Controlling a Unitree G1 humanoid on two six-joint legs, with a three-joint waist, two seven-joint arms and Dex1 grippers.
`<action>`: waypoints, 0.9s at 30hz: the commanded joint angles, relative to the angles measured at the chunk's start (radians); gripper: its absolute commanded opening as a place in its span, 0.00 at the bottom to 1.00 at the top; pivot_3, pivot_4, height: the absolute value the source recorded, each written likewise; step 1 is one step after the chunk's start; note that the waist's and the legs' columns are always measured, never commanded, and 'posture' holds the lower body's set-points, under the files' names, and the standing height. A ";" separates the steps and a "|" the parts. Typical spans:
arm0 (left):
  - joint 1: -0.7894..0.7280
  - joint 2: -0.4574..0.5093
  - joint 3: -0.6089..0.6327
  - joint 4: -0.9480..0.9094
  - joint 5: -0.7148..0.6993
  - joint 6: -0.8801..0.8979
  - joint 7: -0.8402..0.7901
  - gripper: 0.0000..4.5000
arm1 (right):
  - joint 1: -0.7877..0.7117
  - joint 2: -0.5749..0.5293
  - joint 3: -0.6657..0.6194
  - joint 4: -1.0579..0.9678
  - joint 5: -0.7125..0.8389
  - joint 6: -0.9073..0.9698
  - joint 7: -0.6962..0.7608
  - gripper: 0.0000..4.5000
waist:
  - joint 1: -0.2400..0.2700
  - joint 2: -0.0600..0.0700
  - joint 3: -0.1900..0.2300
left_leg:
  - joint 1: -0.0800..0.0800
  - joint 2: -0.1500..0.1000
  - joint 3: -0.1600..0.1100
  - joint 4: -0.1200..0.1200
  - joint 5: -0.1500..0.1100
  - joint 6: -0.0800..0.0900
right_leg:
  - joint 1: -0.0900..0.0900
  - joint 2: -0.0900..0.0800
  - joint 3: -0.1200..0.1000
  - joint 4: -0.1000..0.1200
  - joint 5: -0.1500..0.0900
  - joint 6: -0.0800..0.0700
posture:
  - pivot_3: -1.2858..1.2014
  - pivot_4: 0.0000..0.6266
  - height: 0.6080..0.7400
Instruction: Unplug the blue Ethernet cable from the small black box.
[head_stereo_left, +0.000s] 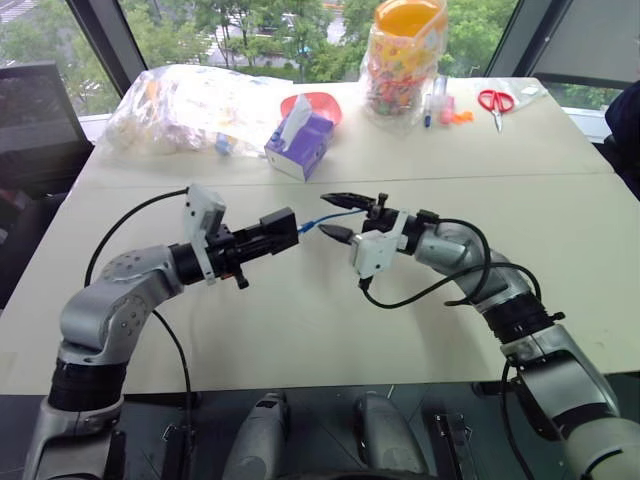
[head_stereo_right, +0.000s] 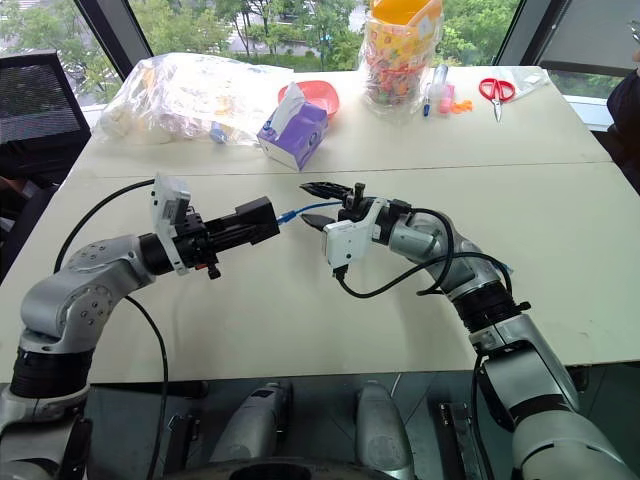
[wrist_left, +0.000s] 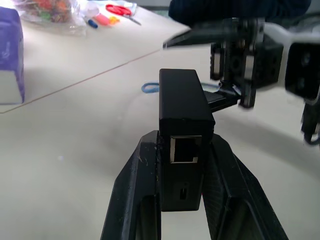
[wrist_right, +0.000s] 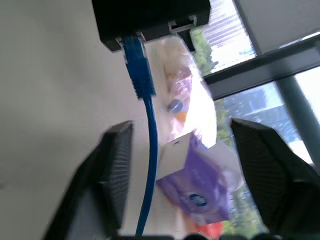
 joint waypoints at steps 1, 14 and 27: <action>0.010 0.021 0.005 -0.015 0.020 -0.060 -0.050 0.11 | -0.017 -0.039 0.003 -0.128 0.244 0.173 0.273 0.76 | 0.001 0.000 0.000 | 0.000 0.000 0.000 0.000 0.000 0.000 | 0.000 0.000 0.000 0.000 0.000 0.000 | 0.52 0.24 0.90; -0.039 0.039 0.050 -0.009 -0.096 -0.018 -0.149 0.11 | -0.187 0.078 -0.038 -0.118 0.698 0.855 0.706 0.76 | 0.000 0.000 0.000 | 0.001 0.001 0.000 0.001 0.000 0.000 | 0.001 0.001 0.000 0.000 -0.001 -0.001 | 0.52 0.24 0.90; -0.033 0.071 0.085 -0.053 -0.153 0.026 -0.142 0.11 | -0.274 0.150 -0.036 0.033 0.690 1.064 0.828 0.76 | -0.001 0.000 0.000 | 0.000 0.001 0.000 0.001 0.000 0.000 | -0.001 0.001 -0.001 0.000 0.000 0.000 | 0.52 0.24 0.90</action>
